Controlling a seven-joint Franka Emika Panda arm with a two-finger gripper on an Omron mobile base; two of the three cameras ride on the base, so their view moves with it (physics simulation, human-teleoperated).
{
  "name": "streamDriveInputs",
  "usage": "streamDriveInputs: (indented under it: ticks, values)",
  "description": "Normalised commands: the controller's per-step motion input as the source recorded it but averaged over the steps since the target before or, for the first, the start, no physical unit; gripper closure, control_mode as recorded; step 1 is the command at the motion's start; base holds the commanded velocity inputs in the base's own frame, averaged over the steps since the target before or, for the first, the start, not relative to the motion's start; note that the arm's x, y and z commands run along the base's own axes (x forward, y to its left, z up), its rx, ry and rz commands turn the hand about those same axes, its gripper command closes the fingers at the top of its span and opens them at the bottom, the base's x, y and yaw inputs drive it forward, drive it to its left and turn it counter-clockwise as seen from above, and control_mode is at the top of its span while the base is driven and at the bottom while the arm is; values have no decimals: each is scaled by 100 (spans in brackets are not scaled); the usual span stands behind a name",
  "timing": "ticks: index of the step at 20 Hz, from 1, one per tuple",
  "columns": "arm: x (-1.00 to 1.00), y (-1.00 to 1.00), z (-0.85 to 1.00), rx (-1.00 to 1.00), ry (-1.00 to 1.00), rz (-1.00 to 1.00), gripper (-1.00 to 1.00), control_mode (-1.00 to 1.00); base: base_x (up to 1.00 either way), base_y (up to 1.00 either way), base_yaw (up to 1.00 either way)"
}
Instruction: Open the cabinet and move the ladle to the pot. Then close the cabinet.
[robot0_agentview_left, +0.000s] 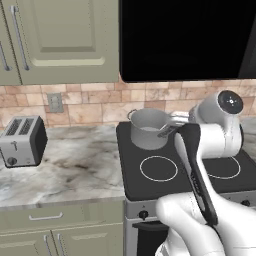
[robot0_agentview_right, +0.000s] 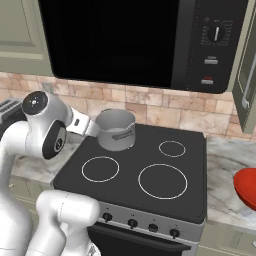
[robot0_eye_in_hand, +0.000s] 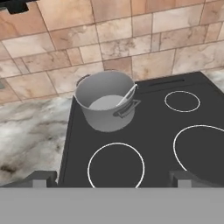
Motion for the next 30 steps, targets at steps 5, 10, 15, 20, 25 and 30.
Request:
streamDriveInputs:
  ticks: [5, 10, 15, 20, 25, 30]
  values:
    - [-51, -11, 62, 0, 2, 0, -100, -100, 0, 0, 0]
    - [-47, -12, 42, 0, 1, 0, -100, -100, 0, 0, 0]
    - [-37, -1, 3, 0, 0, 0, -100, -100, 0, 0, 0]
    - [-36, 0, 2, 0, -2, 0, -100, -100, 0, 0, 0]
    - [-5, 0, 2, 0, 0, 0, -100, -100, 0, 0, 0]
    - [0, 0, 22, 0, 0, 0, -100, -100, 0, 0, 0]
